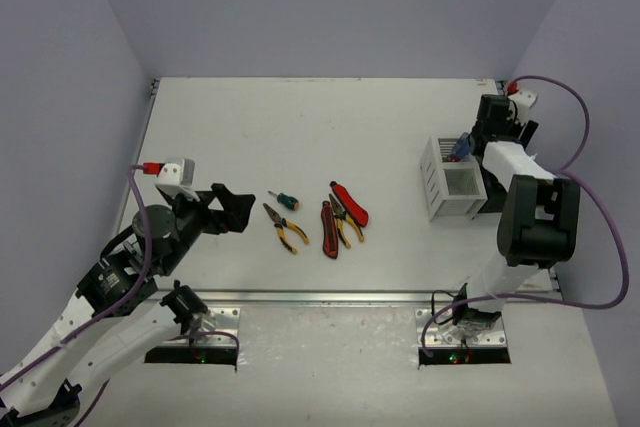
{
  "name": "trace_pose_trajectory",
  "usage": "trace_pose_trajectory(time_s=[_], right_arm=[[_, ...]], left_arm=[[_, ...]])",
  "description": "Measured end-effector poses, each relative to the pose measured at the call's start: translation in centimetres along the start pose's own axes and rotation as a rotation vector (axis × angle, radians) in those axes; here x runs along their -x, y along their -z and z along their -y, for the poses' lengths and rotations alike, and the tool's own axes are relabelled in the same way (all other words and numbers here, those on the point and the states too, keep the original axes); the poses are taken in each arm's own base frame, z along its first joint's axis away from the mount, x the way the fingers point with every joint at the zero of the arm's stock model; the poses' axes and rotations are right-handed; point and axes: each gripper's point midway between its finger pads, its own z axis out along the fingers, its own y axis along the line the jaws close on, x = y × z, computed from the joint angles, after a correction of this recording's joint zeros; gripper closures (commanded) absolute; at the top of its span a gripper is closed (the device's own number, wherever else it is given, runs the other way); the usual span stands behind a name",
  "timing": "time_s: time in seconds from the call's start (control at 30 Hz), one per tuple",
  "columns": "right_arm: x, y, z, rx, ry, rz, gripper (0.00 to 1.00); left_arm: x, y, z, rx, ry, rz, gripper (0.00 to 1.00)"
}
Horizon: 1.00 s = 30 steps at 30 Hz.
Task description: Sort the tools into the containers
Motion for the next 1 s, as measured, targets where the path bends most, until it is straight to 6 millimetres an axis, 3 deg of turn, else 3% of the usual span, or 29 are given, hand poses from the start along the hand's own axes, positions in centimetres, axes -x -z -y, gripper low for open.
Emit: trace_pose_trajectory(time_s=[0.3,0.6,0.77,0.87,1.0], right_arm=[[-0.4,1.6,0.3,0.031,-0.061,-0.051,0.27],[3.8,6.9,2.0,0.135,-0.253,-0.014,0.23],[4.4,10.2,1.8,0.259,-0.286,-0.041,0.25],[3.9,13.7,-0.4,0.4,-0.243,-0.067,0.26],[2.5,22.1,-4.6,0.682,-0.115,-0.068,0.27]], left_arm=[[-0.2,-0.4,-0.3,0.022,-0.005,-0.009,0.0],[-2.3,-2.5,-2.4,0.201,-0.026,-0.1,0.0],[-2.7,-3.6,-2.8,0.301,0.002,-0.154,0.0],[-3.8,-5.4,-2.3,0.339,0.057,-0.196,0.0],[-5.3,-8.4,-1.6,0.412,0.117,-0.244,0.01]])
